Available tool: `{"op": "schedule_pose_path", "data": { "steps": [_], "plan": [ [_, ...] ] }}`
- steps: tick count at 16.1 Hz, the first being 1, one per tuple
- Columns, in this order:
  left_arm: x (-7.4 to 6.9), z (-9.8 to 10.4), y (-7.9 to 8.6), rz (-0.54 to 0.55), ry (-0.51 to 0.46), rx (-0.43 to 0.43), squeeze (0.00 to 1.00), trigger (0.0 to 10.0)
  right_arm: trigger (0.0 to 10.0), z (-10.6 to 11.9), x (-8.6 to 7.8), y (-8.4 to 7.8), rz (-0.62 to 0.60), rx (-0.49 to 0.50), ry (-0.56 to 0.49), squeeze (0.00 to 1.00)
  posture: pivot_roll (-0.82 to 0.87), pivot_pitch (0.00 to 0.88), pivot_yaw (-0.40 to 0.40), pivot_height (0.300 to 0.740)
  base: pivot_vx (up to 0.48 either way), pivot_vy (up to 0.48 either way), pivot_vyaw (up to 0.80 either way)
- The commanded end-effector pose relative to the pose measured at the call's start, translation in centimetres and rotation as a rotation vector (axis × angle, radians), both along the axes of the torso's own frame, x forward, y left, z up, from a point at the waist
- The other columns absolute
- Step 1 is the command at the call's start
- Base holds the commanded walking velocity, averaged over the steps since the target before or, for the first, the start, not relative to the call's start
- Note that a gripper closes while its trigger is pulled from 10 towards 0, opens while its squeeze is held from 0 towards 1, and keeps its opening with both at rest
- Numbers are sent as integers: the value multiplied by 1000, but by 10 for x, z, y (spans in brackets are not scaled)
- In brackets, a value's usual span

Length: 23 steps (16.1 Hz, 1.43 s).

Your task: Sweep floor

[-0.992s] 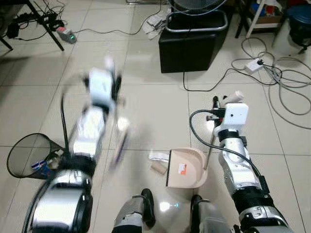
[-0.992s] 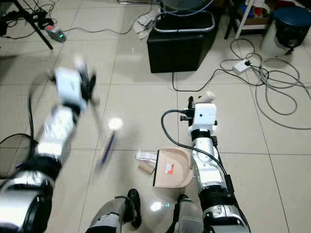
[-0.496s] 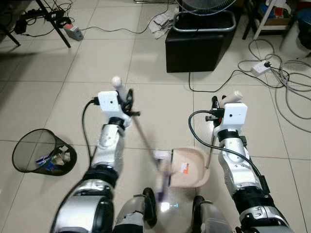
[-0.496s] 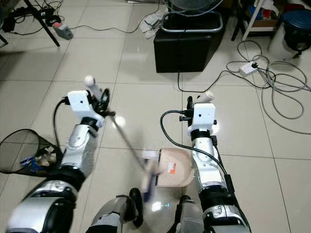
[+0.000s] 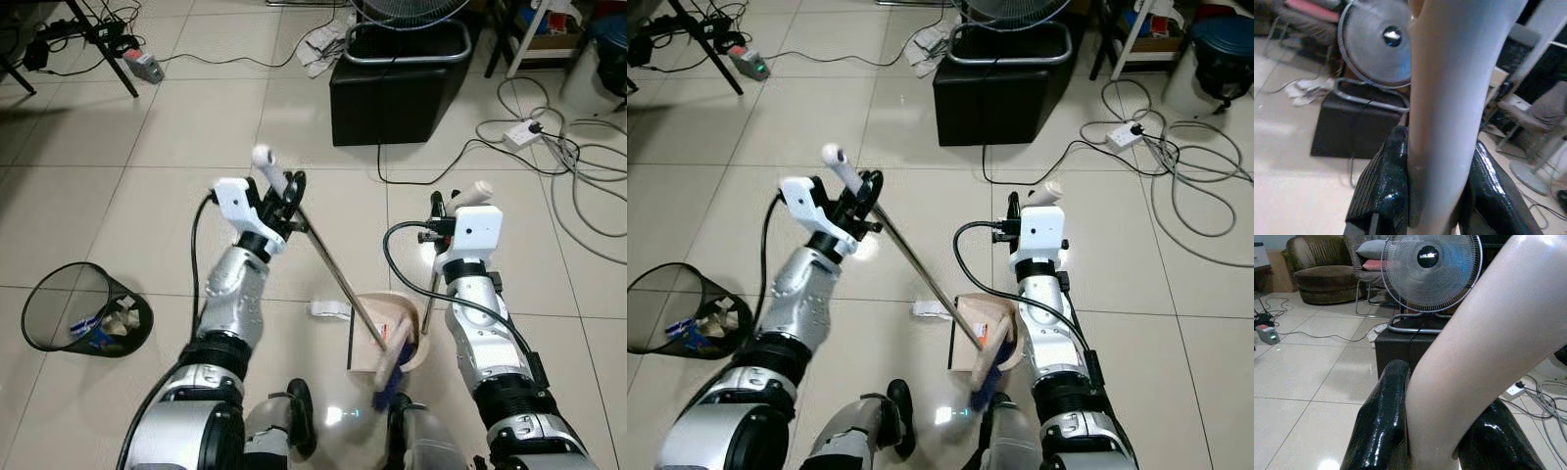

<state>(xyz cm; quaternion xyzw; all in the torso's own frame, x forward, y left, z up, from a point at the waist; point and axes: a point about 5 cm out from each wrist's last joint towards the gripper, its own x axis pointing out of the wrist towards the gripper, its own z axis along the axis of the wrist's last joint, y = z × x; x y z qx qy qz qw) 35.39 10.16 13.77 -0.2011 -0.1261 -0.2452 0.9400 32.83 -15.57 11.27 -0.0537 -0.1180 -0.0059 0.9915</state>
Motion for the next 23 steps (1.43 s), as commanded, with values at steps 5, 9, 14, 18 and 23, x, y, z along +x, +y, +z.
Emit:
{"op": "schedule_pose_path", "data": {
  "steps": [5, 9, 14, 18, 23],
  "plan": [
    [-6, 53, 18, -209, -298, 209, 0, 10000, 10000, -7, -2, 1, -1, 44, 28, 0, 2, 179, 115, 740, 0, 0, 0],
    [-1, 111, 75, -74, -450, 276, 0, 10000, 10000, 8, -5, -13, -38, 124, -22, 0, -8, 148, 114, 740, 0, 0, 0],
    [-10, 90, 136, 288, -286, 404, 0, 10000, 10000, 67, -19, -22, 5, 175, -91, 0, -22, 124, 113, 740, 0, 0, 0],
    [-31, 37, 148, 458, -86, 450, 0, 10000, 10000, 132, -23, -13, 110, 182, -160, 0, -27, 110, 109, 740, 0, 0, 506],
    [-49, 19, 147, 535, -1, 463, 0, 10000, 10000, 161, -22, -6, 146, 411, -191, 0, -2, 90, 89, 740, 0, 0, 774]
  ]
}}
